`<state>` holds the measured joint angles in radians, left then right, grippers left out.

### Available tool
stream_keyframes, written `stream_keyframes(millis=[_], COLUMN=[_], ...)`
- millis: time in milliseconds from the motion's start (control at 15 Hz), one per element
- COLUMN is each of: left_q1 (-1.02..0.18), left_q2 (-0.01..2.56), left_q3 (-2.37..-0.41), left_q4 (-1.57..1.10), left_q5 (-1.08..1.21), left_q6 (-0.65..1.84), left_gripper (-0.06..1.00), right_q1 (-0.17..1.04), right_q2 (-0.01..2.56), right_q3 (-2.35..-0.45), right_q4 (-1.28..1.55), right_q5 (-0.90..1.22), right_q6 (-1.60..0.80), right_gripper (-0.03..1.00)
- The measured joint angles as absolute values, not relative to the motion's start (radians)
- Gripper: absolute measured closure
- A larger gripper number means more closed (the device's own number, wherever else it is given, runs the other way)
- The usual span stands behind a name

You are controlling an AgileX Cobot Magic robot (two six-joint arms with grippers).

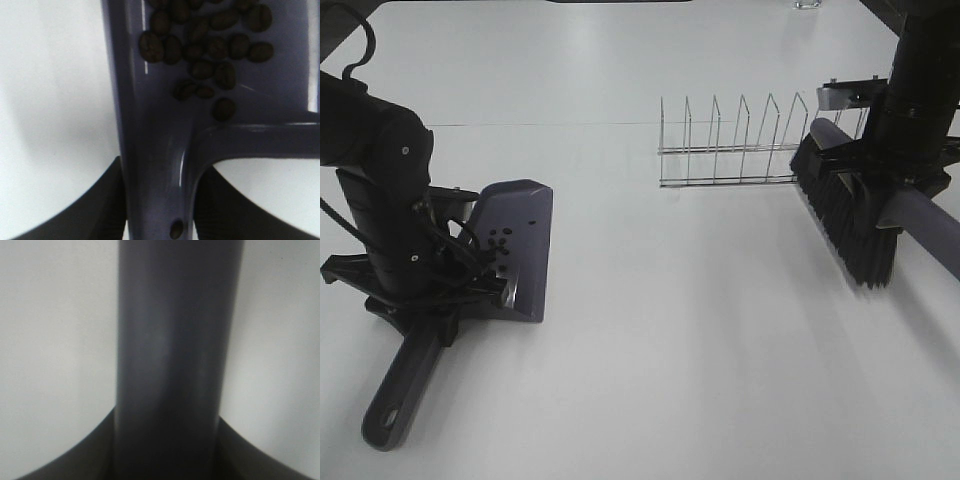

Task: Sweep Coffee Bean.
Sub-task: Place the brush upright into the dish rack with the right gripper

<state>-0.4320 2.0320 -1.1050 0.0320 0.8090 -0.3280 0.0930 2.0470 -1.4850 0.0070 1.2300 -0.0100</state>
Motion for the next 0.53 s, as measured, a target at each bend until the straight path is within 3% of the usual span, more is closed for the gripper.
stream_keyframes(millis=[533], left_q1=[-0.432], left_q2=[2.032], left_q3=[-1.105], left_q4=[0.029], left_q5=[0.808], left_q6=[-0.328], left_gripper=[0.6], right_q1=[0.069], right_q2=[2.132], right_q3=[-1.499], right_q4=[0.016], right_q5=[1.227], right_q6=[0.0], right_gripper=[0.67])
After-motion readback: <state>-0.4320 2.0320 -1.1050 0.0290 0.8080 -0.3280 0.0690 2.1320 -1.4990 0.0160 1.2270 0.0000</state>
